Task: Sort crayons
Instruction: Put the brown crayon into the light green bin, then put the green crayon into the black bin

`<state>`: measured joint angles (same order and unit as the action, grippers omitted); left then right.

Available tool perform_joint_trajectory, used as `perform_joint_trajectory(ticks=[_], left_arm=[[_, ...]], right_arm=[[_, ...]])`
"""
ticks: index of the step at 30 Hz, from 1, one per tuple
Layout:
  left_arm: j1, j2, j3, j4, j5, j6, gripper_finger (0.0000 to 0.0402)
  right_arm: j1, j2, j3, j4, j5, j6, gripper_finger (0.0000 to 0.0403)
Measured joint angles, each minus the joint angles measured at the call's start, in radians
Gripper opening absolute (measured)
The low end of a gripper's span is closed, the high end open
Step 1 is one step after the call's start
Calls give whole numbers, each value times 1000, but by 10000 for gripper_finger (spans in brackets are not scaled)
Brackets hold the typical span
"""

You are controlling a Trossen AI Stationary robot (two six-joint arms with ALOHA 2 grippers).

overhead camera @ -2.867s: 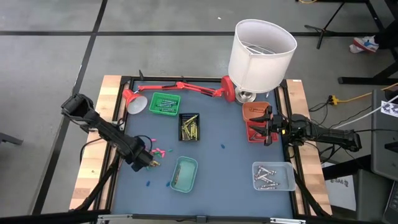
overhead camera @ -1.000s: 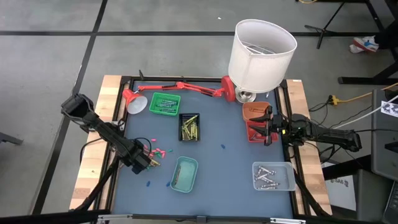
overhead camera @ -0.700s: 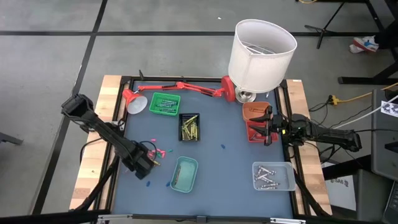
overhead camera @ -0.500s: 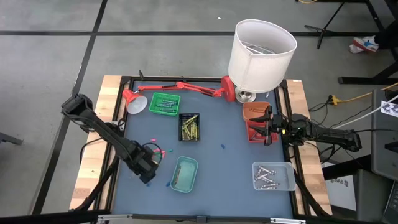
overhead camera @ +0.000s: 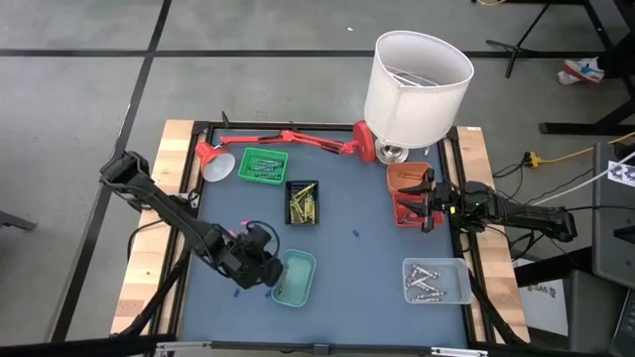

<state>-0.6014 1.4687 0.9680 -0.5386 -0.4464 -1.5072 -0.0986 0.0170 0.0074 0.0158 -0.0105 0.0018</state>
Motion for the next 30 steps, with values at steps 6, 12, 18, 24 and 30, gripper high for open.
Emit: perform_joint_trajectory(ticks=[6,12,18,24,30], left_arm=[[1,86,0,152,-30,0,16],[2,160,0,215,-32,50,16],[6,170,0,220,-36,105,44],[14,170,0,218,-36,172,101],[56,155,0,205,13,335,131]], right_arm=[[0,0,0,0,0,0,147],[0,0,0,0,0,0,147],[0,0,0,0,0,0,147],[0,0,0,0,0,0,147],[0,0,0,0,0,0,147]])
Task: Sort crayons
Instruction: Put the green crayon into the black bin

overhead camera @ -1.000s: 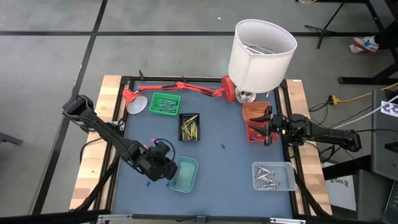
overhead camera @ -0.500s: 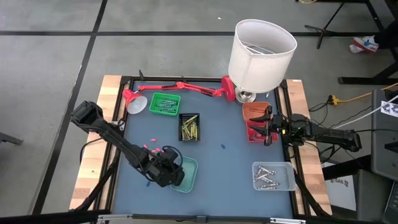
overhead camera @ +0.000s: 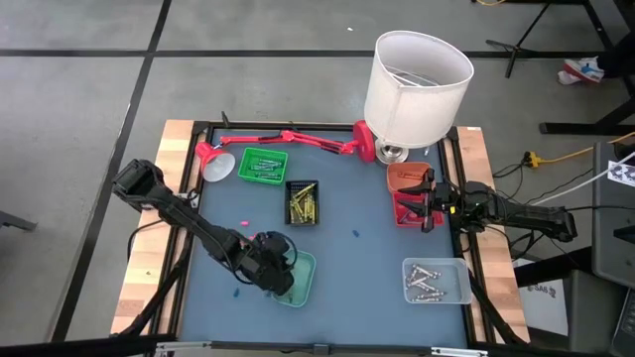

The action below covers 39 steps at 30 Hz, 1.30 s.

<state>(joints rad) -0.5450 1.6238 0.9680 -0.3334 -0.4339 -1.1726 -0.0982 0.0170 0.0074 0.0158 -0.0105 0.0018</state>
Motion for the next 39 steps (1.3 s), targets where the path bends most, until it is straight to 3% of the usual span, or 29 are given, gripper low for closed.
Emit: perform_joint_trajectory(ticks=[11,17,23,31,39], left_arm=[[167,-132,0,-140,276,366,115],[198,-160,0,-276,463,526,108],[155,-155,0,-400,453,631,108],[81,-155,-63,-403,392,670,108],[32,-154,-211,-204,395,658,108]], right_arm=[[0,0,0,0,0,0,147],[0,0,0,0,0,0,147],[0,0,0,0,0,0,147],[0,0,0,0,0,0,147],[0,0,0,0,0,0,147]])
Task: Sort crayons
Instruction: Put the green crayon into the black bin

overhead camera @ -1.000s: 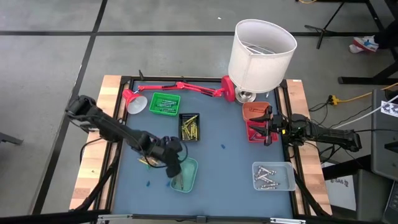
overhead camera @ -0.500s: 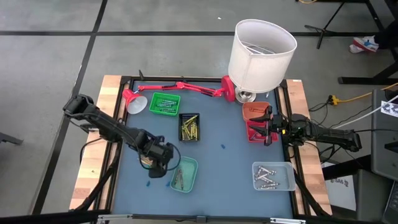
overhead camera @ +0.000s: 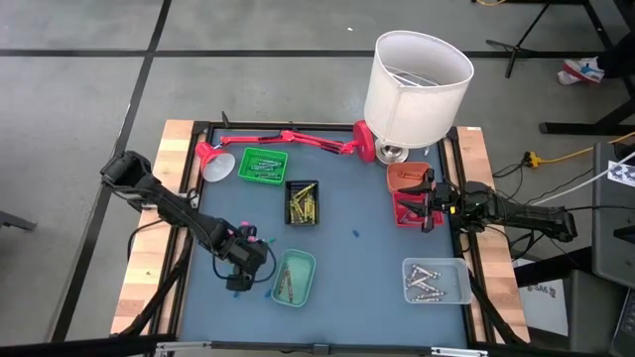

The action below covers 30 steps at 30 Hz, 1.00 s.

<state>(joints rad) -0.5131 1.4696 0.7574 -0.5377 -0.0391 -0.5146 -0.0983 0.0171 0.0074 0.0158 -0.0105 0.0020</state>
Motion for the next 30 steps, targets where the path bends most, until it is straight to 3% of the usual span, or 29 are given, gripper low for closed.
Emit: perform_joint_trajectory(ticks=[15,30], left_arm=[[-1,-4,-146,136,-12,-2,107],[1,-1,-151,185,-68,-7,101]], right_arm=[[0,0,0,0,0,0,147],[0,0,0,0,0,0,147]])
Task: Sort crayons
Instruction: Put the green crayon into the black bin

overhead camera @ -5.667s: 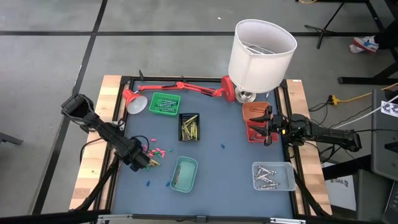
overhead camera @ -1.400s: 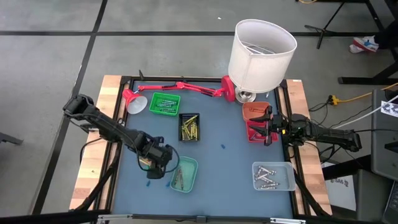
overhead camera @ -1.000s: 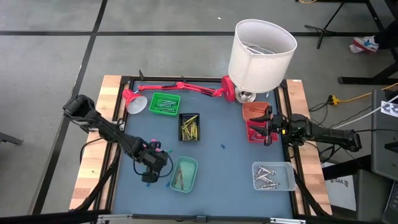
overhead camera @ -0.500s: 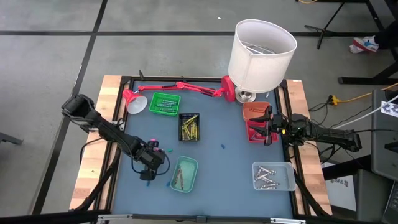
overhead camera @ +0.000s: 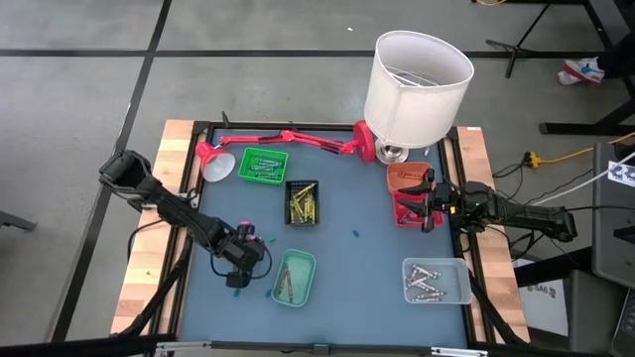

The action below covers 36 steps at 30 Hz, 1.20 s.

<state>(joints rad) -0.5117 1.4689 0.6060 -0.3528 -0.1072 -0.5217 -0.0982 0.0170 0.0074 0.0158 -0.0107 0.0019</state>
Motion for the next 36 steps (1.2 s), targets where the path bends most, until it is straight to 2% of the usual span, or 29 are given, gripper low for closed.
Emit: perform_joint_trajectory(ticks=[9,15,27,36], left_arm=[[1,1,0,5,-3,1,37],[1,1,0,3,-8,1,8],[3,-6,15,1,-72,16,9],[50,-57,145,-7,-91,39,10]], right_arm=[[0,0,0,0,0,0,147],[0,0,0,0,0,0,147],[0,0,0,0,0,0,147],[0,0,0,0,0,0,147]])
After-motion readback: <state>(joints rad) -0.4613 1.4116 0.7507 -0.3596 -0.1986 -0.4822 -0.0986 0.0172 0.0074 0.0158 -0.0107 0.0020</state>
